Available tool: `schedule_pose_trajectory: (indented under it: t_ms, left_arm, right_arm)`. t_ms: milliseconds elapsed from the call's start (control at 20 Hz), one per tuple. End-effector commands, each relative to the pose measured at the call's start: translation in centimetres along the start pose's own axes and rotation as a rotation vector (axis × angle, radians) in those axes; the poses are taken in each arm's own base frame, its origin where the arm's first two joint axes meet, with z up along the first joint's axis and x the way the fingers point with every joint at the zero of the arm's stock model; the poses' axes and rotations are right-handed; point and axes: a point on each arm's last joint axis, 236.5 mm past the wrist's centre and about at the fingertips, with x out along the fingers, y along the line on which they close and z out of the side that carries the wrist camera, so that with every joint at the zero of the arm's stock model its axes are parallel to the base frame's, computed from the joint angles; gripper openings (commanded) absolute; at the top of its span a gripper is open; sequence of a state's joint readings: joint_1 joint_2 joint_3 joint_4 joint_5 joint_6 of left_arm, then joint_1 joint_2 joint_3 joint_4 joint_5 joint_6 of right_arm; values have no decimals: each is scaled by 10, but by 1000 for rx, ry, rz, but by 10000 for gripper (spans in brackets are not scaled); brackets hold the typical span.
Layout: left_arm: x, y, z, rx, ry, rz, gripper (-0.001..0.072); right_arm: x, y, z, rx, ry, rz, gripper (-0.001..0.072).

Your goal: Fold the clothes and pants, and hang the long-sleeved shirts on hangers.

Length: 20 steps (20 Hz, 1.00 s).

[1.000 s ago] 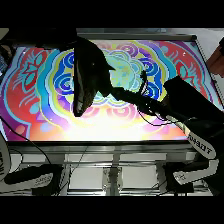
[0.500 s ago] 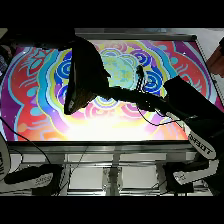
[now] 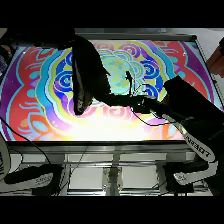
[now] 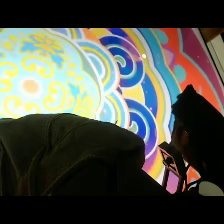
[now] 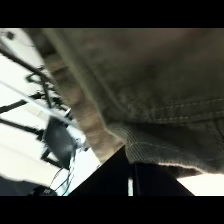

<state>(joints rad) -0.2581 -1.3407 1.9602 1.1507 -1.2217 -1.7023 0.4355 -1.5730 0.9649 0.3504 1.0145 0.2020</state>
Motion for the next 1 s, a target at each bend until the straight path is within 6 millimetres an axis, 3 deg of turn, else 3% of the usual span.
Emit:
schedule_pose_trajectory:
  t_ms: [0, 150, 300, 450, 550, 700, 800, 950]
  left_arm:
    - [-1, 1, 2, -1, -7, 3, 18]
    - [-21, 14, 12, 10, -46, 39, 18]
    - [-79, 36, 29, 28, -146, 150, 18]
    - [-144, 26, 42, 74, -273, 188, 17]
    - [-176, 21, 42, 109, -324, 237, 17]
    - [-191, 12, 18, 114, -269, 239, 17]
    - [-189, 9, -4, 96, -180, 223, 17]
    - [-177, 10, -36, 11, -38, 201, 18]
  right_arm:
    - [-2, -6, 17, 16, -52, -30, 21]
    - [-30, 41, 69, -7, -122, 123, 21]
    - [-78, 94, 119, -86, -142, 158, 20]
    - [-116, 134, 132, -242, -82, 24, 20]
    - [-139, 162, 133, -355, -47, -90, 19]
    - [-167, 204, 129, -503, -17, -237, 19]
    - [-184, 228, 130, -578, -26, -324, 19]
    - [-201, 246, 128, -586, -13, -410, 19]
